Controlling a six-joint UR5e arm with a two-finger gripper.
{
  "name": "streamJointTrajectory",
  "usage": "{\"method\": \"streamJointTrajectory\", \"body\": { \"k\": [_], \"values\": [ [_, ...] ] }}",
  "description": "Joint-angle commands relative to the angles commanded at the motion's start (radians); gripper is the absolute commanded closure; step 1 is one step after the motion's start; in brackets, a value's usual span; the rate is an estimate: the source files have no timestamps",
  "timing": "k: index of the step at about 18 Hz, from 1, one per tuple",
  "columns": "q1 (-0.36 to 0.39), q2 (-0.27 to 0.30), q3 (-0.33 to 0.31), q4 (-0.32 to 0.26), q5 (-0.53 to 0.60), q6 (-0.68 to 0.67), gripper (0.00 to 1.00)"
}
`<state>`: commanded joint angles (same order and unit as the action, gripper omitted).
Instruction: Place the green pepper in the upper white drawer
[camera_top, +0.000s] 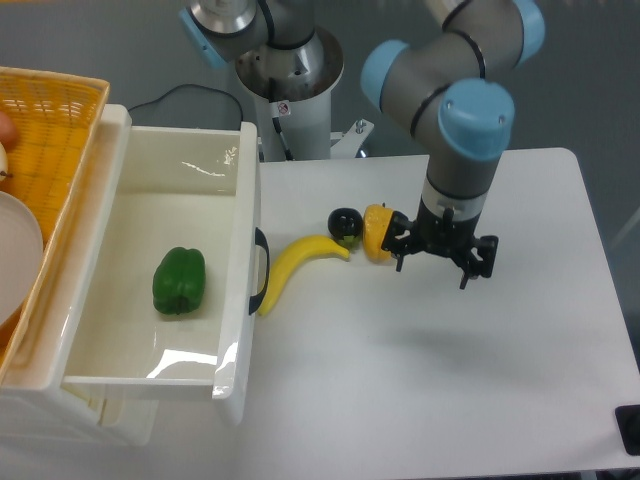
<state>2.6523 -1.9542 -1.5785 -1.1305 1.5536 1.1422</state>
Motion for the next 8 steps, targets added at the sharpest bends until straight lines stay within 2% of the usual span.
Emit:
{"method": "streamJointTrajectory", "body": {
  "k": [4, 8],
  "values": [
    [0.011, -0.048, 0.009, -0.002, 0.023, 0.177, 0.00],
    [0.018, -0.086, 0.021, 0.000, 0.023, 0.218, 0.00]
  ]
}}
